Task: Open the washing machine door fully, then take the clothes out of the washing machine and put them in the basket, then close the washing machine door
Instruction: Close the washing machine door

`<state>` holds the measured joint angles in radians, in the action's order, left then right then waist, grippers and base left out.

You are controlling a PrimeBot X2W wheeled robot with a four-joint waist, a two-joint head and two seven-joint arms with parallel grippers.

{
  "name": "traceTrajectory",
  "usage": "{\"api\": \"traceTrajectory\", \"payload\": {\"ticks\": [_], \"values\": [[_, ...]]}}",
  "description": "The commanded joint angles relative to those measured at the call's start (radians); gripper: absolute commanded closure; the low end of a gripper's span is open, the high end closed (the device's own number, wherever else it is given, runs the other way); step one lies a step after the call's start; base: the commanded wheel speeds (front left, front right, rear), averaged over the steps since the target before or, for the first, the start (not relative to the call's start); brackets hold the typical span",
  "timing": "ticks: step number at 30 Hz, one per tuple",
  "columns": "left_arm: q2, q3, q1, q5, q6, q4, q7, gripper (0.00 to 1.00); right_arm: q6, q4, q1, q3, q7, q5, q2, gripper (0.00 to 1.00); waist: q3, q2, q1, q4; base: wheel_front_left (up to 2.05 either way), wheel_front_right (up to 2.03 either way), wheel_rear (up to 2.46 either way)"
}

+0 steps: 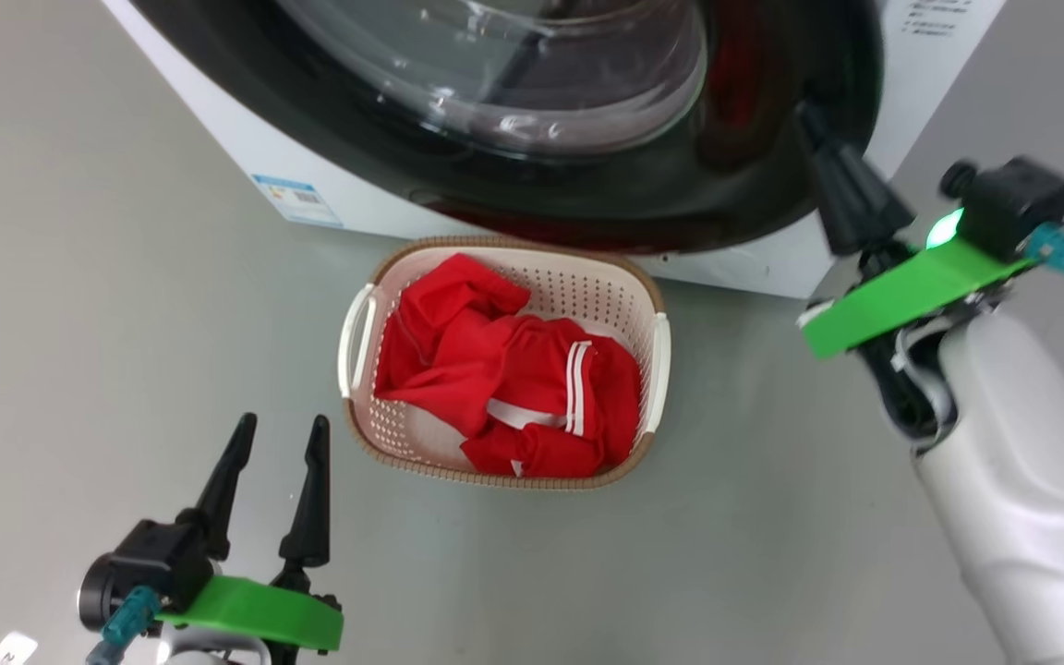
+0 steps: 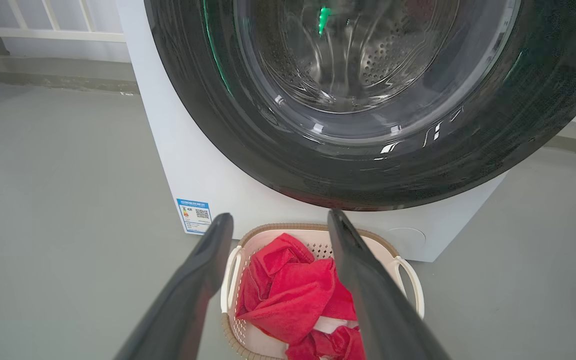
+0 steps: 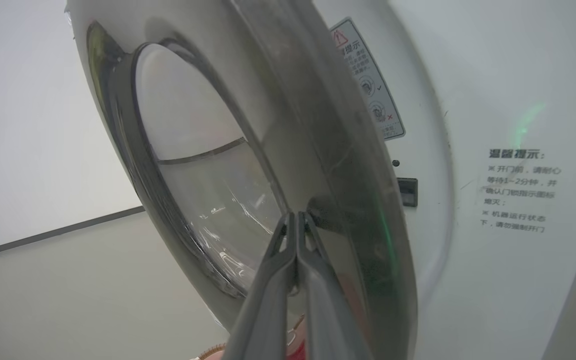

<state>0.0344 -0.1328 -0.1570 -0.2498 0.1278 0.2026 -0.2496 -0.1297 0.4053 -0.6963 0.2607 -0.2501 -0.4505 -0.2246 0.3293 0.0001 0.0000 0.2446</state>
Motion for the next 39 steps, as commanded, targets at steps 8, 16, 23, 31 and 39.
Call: {"api": "traceTrajectory", "payload": {"ticks": [8,16,23,31,39], "values": [[0.016,0.007,-0.06,-0.017,0.003,-0.047,-0.012,0.0,-0.001,0.028,-0.12,-0.052,-0.012,-0.003,-0.008,1.0,0.059,-0.0001,0.0,0.032,0.0,0.0,0.0],[0.016,0.008,-0.082,-0.017,0.003,-0.055,-0.012,0.0,-0.001,0.071,-0.207,-0.107,-0.012,0.007,-0.006,1.0,0.088,-0.0001,0.0,0.039,0.0,0.0,0.0],[0.016,0.027,-0.082,-0.01,0.003,-0.041,-0.012,0.0,-0.001,0.065,-0.171,-0.072,-0.012,0.017,0.002,0.98,0.067,-0.0001,0.0,0.023,0.0,0.0,0.0],[0.026,0.039,-0.074,0.006,0.003,-0.009,-0.012,0.0,-0.001,0.046,-0.022,-0.037,-0.012,0.02,0.006,0.0,0.008,-0.0001,0.0,-0.013,0.0,0.0,0.0],[0.065,0.044,-0.071,0.004,0.003,0.01,-0.012,0.0,-0.001,0.019,0.119,-0.011,-0.012,0.014,-0.002,0.0,-0.038,-0.0001,0.0,-0.063,0.0,0.0,0.0]]}}
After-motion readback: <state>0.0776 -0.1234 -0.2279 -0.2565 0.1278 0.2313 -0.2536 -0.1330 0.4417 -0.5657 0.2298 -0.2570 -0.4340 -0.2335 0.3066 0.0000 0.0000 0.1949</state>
